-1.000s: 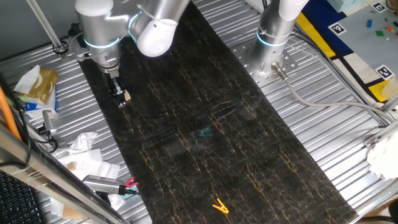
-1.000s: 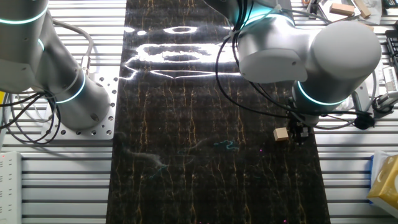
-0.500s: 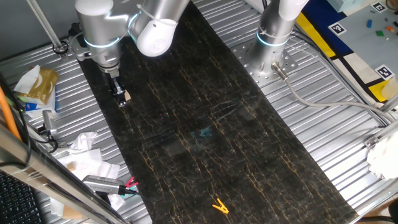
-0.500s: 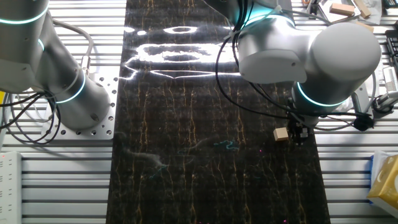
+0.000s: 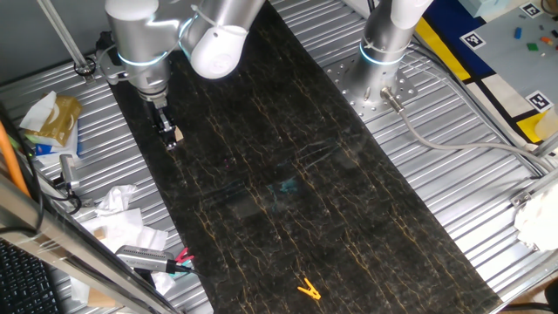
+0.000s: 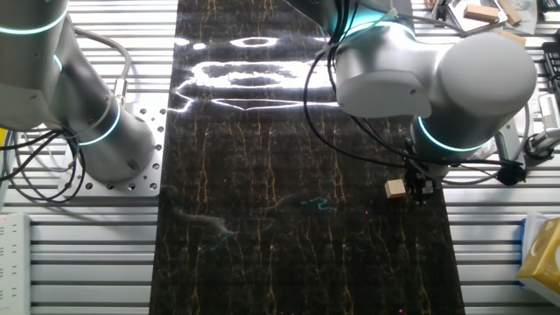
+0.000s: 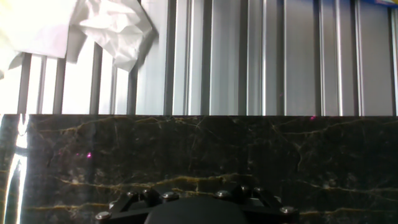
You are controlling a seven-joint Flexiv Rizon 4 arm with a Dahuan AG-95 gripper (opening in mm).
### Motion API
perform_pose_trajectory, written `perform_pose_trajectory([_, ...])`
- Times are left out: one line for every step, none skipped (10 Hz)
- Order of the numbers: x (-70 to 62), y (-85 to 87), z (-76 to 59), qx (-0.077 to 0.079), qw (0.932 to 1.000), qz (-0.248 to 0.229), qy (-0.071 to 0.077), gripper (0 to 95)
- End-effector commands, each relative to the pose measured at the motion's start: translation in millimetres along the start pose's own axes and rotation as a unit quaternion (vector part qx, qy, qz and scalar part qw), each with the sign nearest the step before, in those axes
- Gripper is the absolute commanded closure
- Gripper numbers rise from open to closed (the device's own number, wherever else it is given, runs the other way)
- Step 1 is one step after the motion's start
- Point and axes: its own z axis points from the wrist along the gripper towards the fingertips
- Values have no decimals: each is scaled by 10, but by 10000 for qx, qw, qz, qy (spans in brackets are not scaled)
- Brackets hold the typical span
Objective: Hold a small block with the gripper and sweep it from left to right on the table
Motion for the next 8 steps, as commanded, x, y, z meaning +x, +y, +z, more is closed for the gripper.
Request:
perform_pose_trajectory([2, -1, 1, 9, 9999, 28, 117, 380])
perform_pose_trajectory([10, -6, 3, 4, 9999, 26, 115, 380])
perform_pose_trajectory([21, -12, 6, 1, 9999, 16, 113, 380])
perform_pose_trajectory([36, -19, 4, 1, 9999, 4, 116, 380])
perform_pose_trajectory([57, -29, 3, 0, 9999, -4, 120, 380])
perform_pose_trajectory([82, -40, -2, -8, 9999, -9, 119, 380])
perform_pose_trajectory([108, -49, -13, -9, 9999, -12, 118, 380])
perform_pose_trajectory([128, -55, -23, -9, 9999, -15, 118, 380])
